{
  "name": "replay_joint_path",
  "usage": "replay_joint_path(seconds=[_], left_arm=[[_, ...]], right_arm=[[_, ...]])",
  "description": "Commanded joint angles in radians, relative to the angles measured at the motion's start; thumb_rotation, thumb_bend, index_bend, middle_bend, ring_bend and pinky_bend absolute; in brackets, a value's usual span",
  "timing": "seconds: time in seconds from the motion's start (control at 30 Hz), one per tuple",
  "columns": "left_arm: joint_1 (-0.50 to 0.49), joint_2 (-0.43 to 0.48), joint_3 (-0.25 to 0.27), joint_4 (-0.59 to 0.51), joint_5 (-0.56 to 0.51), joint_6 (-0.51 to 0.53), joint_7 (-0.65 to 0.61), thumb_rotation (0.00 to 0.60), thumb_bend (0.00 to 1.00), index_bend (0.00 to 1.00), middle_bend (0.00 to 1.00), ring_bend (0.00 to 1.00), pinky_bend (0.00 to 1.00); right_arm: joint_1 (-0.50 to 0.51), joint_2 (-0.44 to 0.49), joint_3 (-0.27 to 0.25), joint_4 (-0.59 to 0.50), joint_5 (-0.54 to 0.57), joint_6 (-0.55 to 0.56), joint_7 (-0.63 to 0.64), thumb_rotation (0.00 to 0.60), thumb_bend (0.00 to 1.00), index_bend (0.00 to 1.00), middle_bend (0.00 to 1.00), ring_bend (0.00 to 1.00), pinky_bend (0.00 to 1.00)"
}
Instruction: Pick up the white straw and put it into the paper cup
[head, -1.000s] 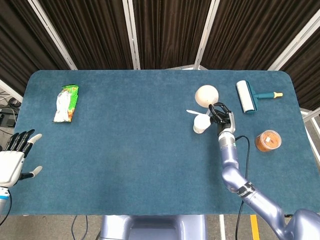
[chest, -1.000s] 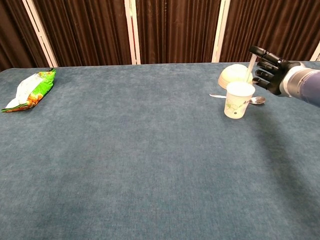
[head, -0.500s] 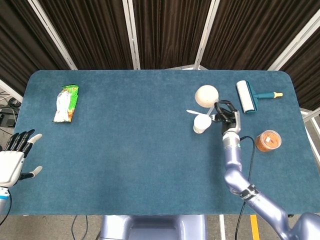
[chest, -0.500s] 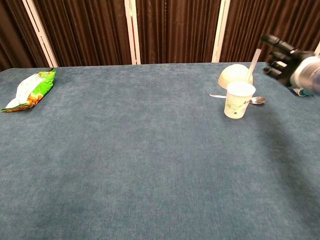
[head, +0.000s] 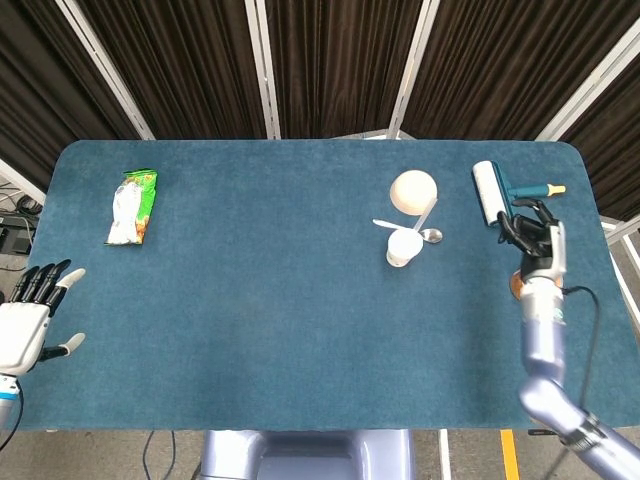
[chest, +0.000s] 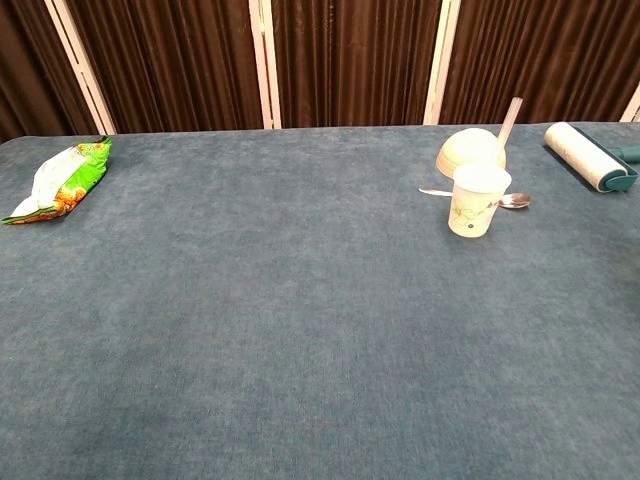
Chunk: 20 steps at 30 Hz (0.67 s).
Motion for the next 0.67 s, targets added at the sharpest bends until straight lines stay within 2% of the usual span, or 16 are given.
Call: replay_joint_path(seconds=[0.03,0.13,0.2,0.23,0.3,0.37,0.47,0.67], left_arm=[[0.0,0.0,0.0,0.001,0.001,0.001,-0.001,0.6,0.22,0.13,0.0,0.0,0.0],[0.001,-0.002,0.0,0.0,0.001,0.002,0.002,0.6,0.22,0.13,0.0,0.0,0.0],[0.001,-0.002,0.0,-0.001,0.0,0.002,0.003,0.6,0.22,0.13,0.0,0.0,0.0],[0.001,-0.002,-0.001,-0.002,-0.002,0.002,0.004,0.6,0.22,0.13,0.0,0.0,0.0],[0.001,-0.002,-0.002,-0.003,-0.004,0.001,0.004,0.6,0.22,0.13,0.0,0.0,0.0],[0.001,-0.002,-0.002,-0.004,-0.005,0.0,0.004,0.6,0.22,0.13,0.0,0.0,0.0],[0.001,-0.002,-0.002,-0.004,-0.006,0.0,0.003,0.6,0.22,0.13,0.0,0.0,0.0],[0.002,0.0,0.0,-0.002,-0.003,0.001,-0.006,0.6,0.22,0.13,0.0,0.0,0.0]], right_arm=[[-0.138,0.182,-0.095,-0.152,-0.183,-0.024,-0.047,0.6,0.2,0.33,0.27,0.16,0.21],[-0.201,0.259,-0.173,-0.176,-0.368,0.004,-0.055,0.6,0.2,0.21,0.05,0.0,0.02],[-0.226,0.292,-0.227,-0.167,-0.474,0.031,-0.072,0.6,0.19,0.16,0.0,0.0,0.0],[-0.244,0.314,-0.27,-0.15,-0.55,0.064,-0.112,0.6,0.19,0.14,0.0,0.0,0.0],[-0.258,0.327,-0.316,-0.118,-0.62,0.112,-0.165,0.6,0.19,0.12,0.0,0.0,0.0],[-0.267,0.331,-0.343,-0.093,-0.655,0.146,-0.209,0.6,0.18,0.09,0.0,0.0,0.0],[-0.288,0.327,-0.397,-0.018,-0.727,0.233,-0.37,0.6,0.18,0.04,0.0,0.0,0.0],[-0.29,0.283,-0.432,0.051,-0.774,0.362,-0.612,0.6,0.18,0.02,0.0,0.0,0.0]])
